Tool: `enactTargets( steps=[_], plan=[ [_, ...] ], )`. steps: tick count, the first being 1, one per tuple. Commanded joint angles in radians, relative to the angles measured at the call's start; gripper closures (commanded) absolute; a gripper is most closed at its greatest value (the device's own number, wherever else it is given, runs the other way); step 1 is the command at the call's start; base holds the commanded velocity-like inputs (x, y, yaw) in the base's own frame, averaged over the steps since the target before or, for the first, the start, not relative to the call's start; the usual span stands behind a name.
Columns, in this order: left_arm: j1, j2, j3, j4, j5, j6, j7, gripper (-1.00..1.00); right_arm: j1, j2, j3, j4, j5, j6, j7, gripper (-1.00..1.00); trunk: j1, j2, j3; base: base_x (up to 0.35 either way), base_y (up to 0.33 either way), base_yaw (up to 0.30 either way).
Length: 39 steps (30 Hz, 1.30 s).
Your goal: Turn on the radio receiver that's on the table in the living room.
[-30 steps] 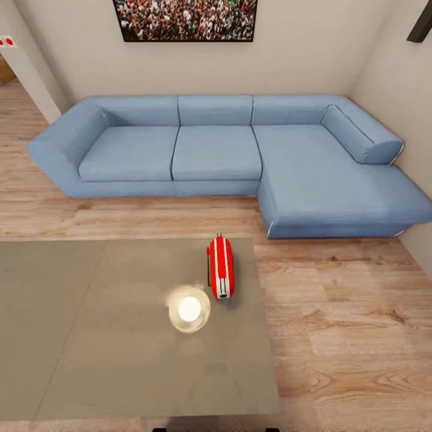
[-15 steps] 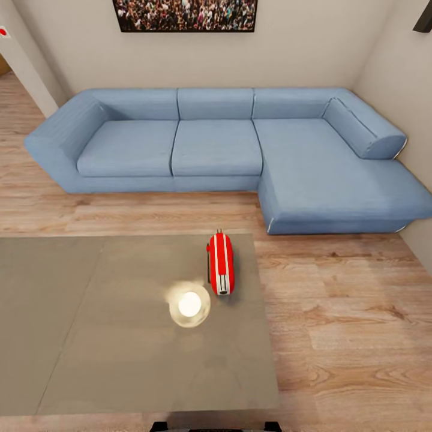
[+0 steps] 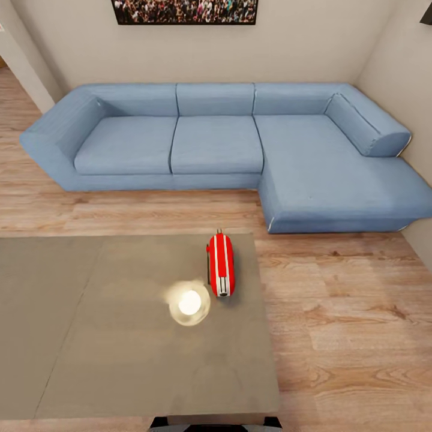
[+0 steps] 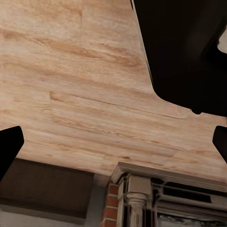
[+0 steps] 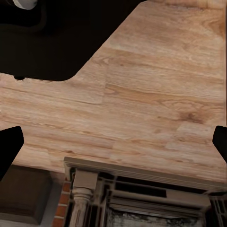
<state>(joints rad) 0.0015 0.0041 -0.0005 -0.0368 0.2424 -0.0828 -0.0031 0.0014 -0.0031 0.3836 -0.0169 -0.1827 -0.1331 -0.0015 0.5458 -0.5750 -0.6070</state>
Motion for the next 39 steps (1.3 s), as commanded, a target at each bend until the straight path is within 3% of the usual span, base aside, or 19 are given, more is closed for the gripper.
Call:
enactTargets(
  steps=[1, 12, 22, 39],
  plan=[
    [0.0, 0.0, 0.0, 0.0, 0.0, 0.0, 0.0, -1.0, 0.0, 0.0, 0.0, 0.0, 0.001, 0.0, 0.0, -1.0, 0.0, 0.0, 0.0, 0.274, 0.0, 0.0],
    [0.0, 0.0, 0.0, 0.0, 0.0, 0.0, 0.0, -1.0, 0.0, 0.0, 0.001, 0.0, 0.004, 0.0, 0.003, -1.0, 0.0, 0.0, 0.0, 0.283, 0.0, 0.0],
    [0.0, -0.001, 0.002, 0.0, 0.0, 0.0, 0.0, -1.0, 0.0, 0.001, 0.0, 0.0, -0.001, 0.0, 0.001, -1.0, 0.0, 0.0, -0.003, 0.017, 0.0, 0.0],
    [0.0, -0.001, 0.001, 0.0, 0.0, 0.0, 0.0, -1.0, 0.0, 0.0, 0.001, 0.0, 0.002, 0.0, 0.0, -1.0, 0.0, 0.0, -0.029, 0.0, 0.0, 0.0]
  ],
)
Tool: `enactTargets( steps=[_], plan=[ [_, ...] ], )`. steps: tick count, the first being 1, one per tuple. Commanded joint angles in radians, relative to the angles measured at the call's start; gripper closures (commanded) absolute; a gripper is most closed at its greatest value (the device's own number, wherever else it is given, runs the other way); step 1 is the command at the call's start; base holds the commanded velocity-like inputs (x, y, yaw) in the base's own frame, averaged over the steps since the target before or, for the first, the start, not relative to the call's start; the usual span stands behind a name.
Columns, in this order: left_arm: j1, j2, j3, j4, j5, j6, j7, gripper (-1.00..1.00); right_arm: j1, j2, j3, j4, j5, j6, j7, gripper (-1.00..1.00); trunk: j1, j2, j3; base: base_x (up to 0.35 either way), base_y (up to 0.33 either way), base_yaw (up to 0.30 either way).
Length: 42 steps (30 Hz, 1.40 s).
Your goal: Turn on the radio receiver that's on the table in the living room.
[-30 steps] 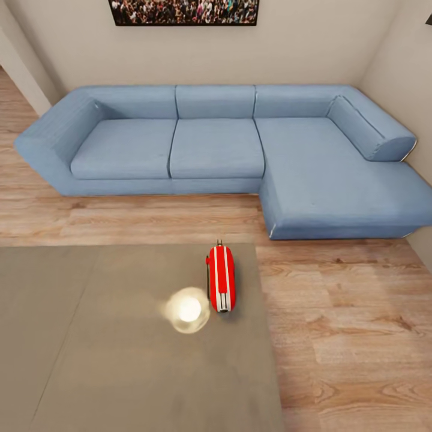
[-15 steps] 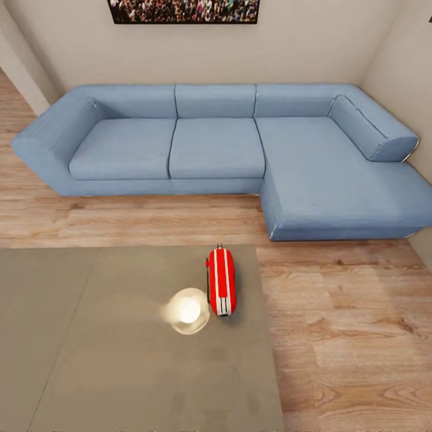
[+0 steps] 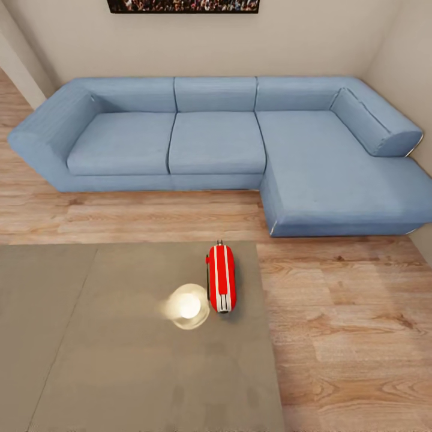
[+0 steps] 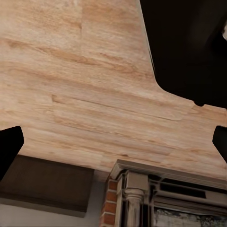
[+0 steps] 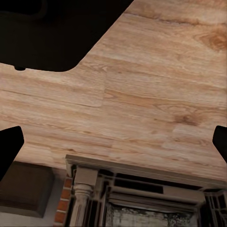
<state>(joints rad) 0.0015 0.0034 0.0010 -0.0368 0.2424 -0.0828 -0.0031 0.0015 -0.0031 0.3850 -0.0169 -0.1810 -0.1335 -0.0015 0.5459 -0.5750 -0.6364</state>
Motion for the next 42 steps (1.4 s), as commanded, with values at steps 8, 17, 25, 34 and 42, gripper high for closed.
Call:
enactTargets(
  steps=[8, 17, 25, 34, 42],
  plan=[
    [0.0, 0.0, -0.001, 0.0, 0.0, 0.0, 0.0, -1.0, 0.0, 0.0, 0.0, 0.0, 0.0, 0.0, 0.0, -1.0, 0.0, 0.0, -0.013, 0.0, 0.0, 0.0],
    [0.0, 0.0, -0.001, 0.0, 0.0, 0.0, 0.0, -1.0, 0.0, 0.0, 0.0, 0.0, 0.0, 0.0, 0.0, -1.0, 0.0, 0.0, -0.027, 0.0, 0.0, 0.0],
    [0.0, 0.0, -0.001, 0.0, 0.0, 0.0, 0.0, -1.0, 0.0, 0.0, 0.0, 0.0, 0.0, 0.0, 0.0, -1.0, 0.0, 0.0, -0.04, 0.0, 0.0, 0.0],
    [0.0, 0.0, -0.002, 0.0, 0.0, 0.0, 0.0, -1.0, 0.0, 0.0, 0.0, 0.0, 0.0, 0.0, 0.001, -1.0, 0.0, 0.0, -0.055, 0.0, 0.0, 0.0],
    [0.0, 0.0, 0.0, 0.0, 0.0, 0.0, 0.0, -1.0, 0.0, 0.0, 0.0, 0.0, 0.0, 0.0, 0.0, -1.0, 0.0, 0.0, -0.068, 0.0, 0.0, 0.0]
  ],
)
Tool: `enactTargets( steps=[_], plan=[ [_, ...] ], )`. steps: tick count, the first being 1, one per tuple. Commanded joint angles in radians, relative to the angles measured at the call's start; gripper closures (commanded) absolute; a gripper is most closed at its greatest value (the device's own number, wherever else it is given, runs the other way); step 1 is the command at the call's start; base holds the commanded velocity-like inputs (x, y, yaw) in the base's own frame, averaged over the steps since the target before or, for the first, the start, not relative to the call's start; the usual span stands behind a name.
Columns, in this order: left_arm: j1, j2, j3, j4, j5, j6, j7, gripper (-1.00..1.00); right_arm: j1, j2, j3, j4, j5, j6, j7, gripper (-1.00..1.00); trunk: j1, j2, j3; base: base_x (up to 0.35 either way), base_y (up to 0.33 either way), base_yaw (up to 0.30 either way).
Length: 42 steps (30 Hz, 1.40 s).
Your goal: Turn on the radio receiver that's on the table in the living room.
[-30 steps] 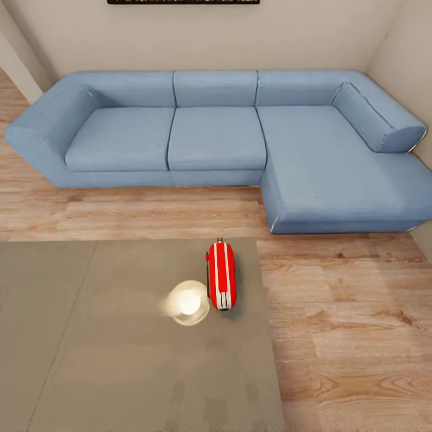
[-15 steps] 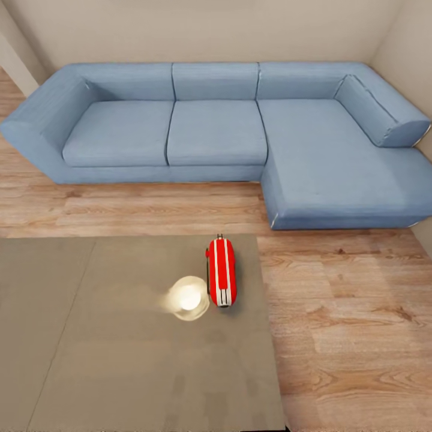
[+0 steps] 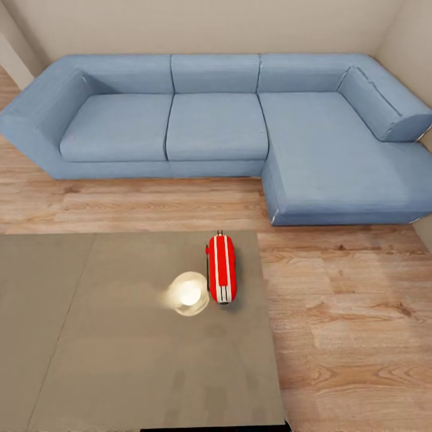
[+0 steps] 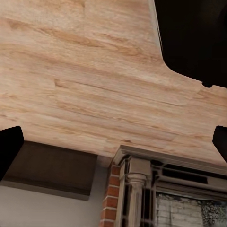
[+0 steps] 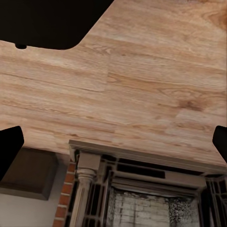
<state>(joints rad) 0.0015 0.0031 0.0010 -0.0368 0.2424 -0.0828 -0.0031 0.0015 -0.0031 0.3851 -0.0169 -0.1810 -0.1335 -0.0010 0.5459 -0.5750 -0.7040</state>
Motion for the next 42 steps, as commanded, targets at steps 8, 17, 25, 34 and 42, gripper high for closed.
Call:
enactTargets(
  steps=[8, 17, 25, 34, 42],
  plan=[
    [0.0, 0.0, -0.001, 0.0, 0.0, 0.0, 0.0, -1.0, 0.0, 0.0, 0.0, 0.0, 0.0, 0.0, 0.0, -1.0, 0.0, 0.0, -0.013, 0.0, 0.0, 0.0],
    [0.0, 0.0, -0.001, 0.0, 0.0, 0.0, 0.0, -1.0, 0.0, 0.0, 0.0, 0.0, 0.0, 0.0, 0.0, -1.0, 0.0, 0.0, -0.027, 0.0, 0.0, 0.0],
    [0.0, 0.0, -0.001, 0.0, 0.0, 0.0, 0.0, -1.0, 0.0, -0.001, -0.001, 0.0, -0.001, 0.0, 0.002, -1.0, 0.0, 0.0, -0.035, 0.0, 0.0, 0.0],
    [0.0, 0.0, -0.003, 0.0, -0.001, 0.0, 0.0, -1.0, 0.0, -0.001, -0.001, 0.0, 0.0, 0.0, 0.002, -1.0, 0.0, 0.0, -0.035, 0.0, 0.0, 0.0],
    [0.0, 0.012, -0.013, -0.069, -0.011, 0.003, 0.001, -1.0, -0.002, -0.017, -0.001, -0.03, 0.0, 0.007, 0.004, -1.0, 0.0, 0.0, -0.035, 0.0, 0.0, 0.0]
  ],
)
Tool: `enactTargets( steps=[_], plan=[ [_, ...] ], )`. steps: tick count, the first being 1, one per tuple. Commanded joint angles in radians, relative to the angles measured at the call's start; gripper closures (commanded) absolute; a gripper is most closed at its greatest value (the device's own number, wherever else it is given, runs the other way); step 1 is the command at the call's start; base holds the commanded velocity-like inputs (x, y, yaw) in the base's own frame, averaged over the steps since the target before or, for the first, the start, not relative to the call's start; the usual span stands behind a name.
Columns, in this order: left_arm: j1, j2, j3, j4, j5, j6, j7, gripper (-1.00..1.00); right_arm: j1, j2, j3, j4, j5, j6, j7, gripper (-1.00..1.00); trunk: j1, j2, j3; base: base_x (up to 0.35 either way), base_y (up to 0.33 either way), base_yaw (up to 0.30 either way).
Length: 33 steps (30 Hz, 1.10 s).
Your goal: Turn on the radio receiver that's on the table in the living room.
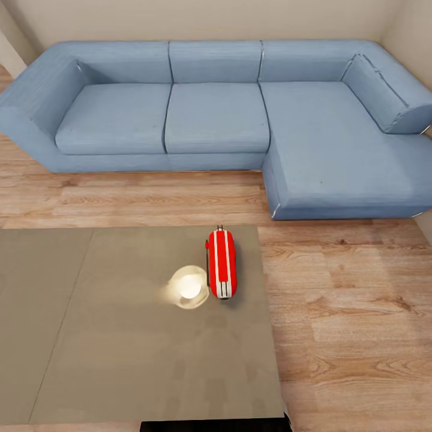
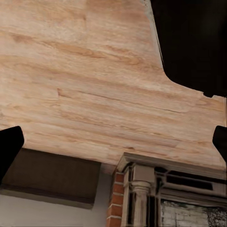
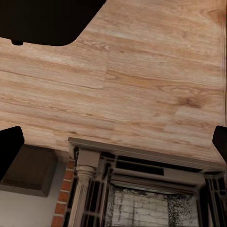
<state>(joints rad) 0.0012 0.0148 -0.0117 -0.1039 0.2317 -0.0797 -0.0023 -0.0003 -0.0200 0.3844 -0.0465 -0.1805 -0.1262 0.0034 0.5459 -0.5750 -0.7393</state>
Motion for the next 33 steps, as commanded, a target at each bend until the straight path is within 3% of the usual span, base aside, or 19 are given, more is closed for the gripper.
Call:
enactTargets(
  steps=[1, 3, 7, 9, 12, 15, 17, 21, 24, 26, 30, 32, 33],
  plan=[
    [0.0, 0.01, 0.001, -0.06, 0.002, 0.006, -0.003, -1.0, -0.001, -0.008, 0.0, -0.037, 0.0, 0.006, 0.001, -1.0, 0.0, 0.0, 0.0, 0.0, 0.0, 0.0],
    [0.0, 0.029, 0.003, -0.159, 0.006, 0.02, -0.005, -1.0, -0.002, -0.018, 0.0, -0.122, 0.0, 0.031, 0.002, -1.0, 0.0, 0.0, 0.0, 0.0, 0.0, 0.0],
    [0.0, 0.075, 0.01, -0.356, 0.01, 0.093, -0.006, -1.0, -0.003, -0.058, -0.003, -0.405, -0.001, 0.204, -0.007, -1.0, 0.0, 0.0, 0.0, 0.0, 0.0, 0.0],
    [0.0, 0.103, 0.01, -0.519, 0.012, 0.177, -0.008, -1.0, -0.003, -0.117, -0.015, -0.685, -0.005, 0.406, -0.015, -1.0, 0.0, 0.0, 0.0, 0.0, 0.0, 0.0],
    [0.0, 0.129, 0.01, -0.718, 0.016, 0.298, -0.013, -1.0, -0.003, -0.176, -0.04, -0.977, -0.007, 0.587, -0.02, -1.0, 0.0, 0.0, 0.0, 0.0, 0.0, 0.0],
    [0.0, 0.14, 0.012, -0.842, 0.032, 0.393, -0.027, -1.0, -0.004, -0.198, -0.052, -1.112, -0.008, 0.674, -0.032, -1.0, 0.0, 0.0, 0.0, 0.0, 0.0, 0.0],
    [0.0, 0.147, 0.015, -0.991, 0.064, 0.503, -0.041, -1.0, -0.005, -0.208, -0.06, -1.243, -0.008, 0.77, -0.067, -1.0, 0.0, 0.0, 0.0, 0.0, 0.0, 0.0],
    [0.0, 0.155, 0.017, -1.212, 0.101, 0.642, -0.047, -1.0, -0.041, -0.21, -0.064, -1.418, -0.008, 0.879, -0.163, -1.0, 0.0, 0.0, 0.0, 0.0, 0.0, 0.0],
    [-0.001, 0.163, 0.023, -1.343, 0.11, 0.722, -0.048, -1.0, -0.121, -0.203, -0.065, -1.463, -0.008, 0.933, -0.204, -1.0, 0.0, 0.0, 0.0, 0.0, 0.0, 0.0],
    [-0.016, 0.165, 0.025, -1.377, 0.111, 0.75, -0.048, -1.0, -0.194, -0.195, -0.065, -1.474, -0.009, 0.98, -0.214, -1.0, 0.0, 0.0, 0.0, 0.0, 0.0, 0.0],
    [-0.107, 0.165, 0.027, -1.391, 0.115, 0.779, -0.048, -1.0, -0.364, -0.15, -0.065, -1.482, -0.009, 1.104, -0.221, -1.0, 0.0, 0.0, 0.0, 0.0, 0.0, 0.0],
    [-0.141, 0.163, 0.027, -1.393, 0.113, 0.796, -0.046, -1.0, -0.446, -0.114, -0.064, -1.483, -0.01, 1.165, -0.223, -1.0, 0.0, 0.0, 0.0, 0.0, 0.0, 0.0],
    [-0.161, 0.161, 0.027, -1.391, 0.112, 0.815, -0.04, -1.0, -0.518, -0.078, -0.064, -1.484, -0.009, 1.173, -0.224, -1.0, 0.0, 0.0, 0.0, 0.0, 0.0, 0.0]
  ],
)
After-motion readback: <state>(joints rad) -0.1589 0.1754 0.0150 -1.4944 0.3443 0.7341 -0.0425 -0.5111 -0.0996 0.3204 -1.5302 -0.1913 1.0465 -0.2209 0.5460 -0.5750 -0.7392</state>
